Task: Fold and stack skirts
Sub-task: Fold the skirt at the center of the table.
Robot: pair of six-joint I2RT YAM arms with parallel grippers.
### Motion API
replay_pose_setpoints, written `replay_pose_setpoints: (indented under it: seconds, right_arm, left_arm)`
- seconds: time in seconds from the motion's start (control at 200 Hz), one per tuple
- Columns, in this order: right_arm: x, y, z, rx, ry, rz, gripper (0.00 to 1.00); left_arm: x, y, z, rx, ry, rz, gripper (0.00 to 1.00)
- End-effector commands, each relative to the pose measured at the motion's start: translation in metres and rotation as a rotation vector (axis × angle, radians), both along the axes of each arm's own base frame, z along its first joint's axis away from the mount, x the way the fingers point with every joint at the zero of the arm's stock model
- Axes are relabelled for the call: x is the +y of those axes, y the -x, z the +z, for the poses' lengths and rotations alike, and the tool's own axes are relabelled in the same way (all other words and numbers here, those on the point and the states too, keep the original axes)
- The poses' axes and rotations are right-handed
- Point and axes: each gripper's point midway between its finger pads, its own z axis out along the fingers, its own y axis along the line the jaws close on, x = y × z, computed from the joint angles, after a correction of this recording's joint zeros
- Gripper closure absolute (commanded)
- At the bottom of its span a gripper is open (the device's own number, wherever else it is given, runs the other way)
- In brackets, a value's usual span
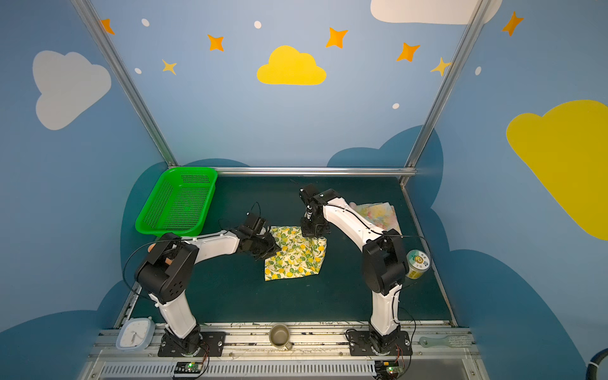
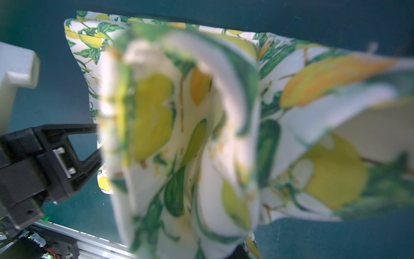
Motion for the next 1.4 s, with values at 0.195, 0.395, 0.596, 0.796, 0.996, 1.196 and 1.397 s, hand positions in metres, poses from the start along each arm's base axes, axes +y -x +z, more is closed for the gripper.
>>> replay_pose_setpoints:
  seconds: [0.195, 0.395, 0.596, 0.796, 0.996, 1.196, 1.397]
  right_arm:
    - [-0.011, -0.015, 0.013, -0.053, 0.034, 0.047, 1.00]
    - [-0.016, -0.028, 0.015, -0.080, 0.103, 0.070, 1.00]
    - [-0.017, -0.029, 0.023, -0.094, 0.124, 0.074, 1.00]
    - [-0.009, -0.015, 0.021, -0.083, 0.120, 0.064, 1.00]
    - [0.000, 0.000, 0.009, -0.043, 0.081, 0.020, 1.00]
    - [0.010, 0.009, -0.002, -0.006, 0.029, -0.025, 1.00]
    - [0.023, 0.012, -0.008, 0.013, -0.057, -0.076, 1.00]
  left_arm:
    - [0.007, 0.019, -0.017, 0.052, -0.064, -0.061, 0.70]
    - [-0.022, 0.030, -0.033, 0.087, -0.028, -0.077, 0.71]
    - [-0.048, 0.036, -0.050, 0.127, 0.037, -0.048, 0.72]
    - [-0.060, 0.039, -0.058, 0.146, 0.061, -0.036, 0.73]
    - [-0.064, 0.045, -0.063, 0.161, 0.055, -0.038, 0.73]
    - [-0.063, 0.048, -0.066, 0.168, 0.049, -0.037, 0.73]
    - [-0.064, 0.049, -0.065, 0.167, 0.045, -0.045, 0.73]
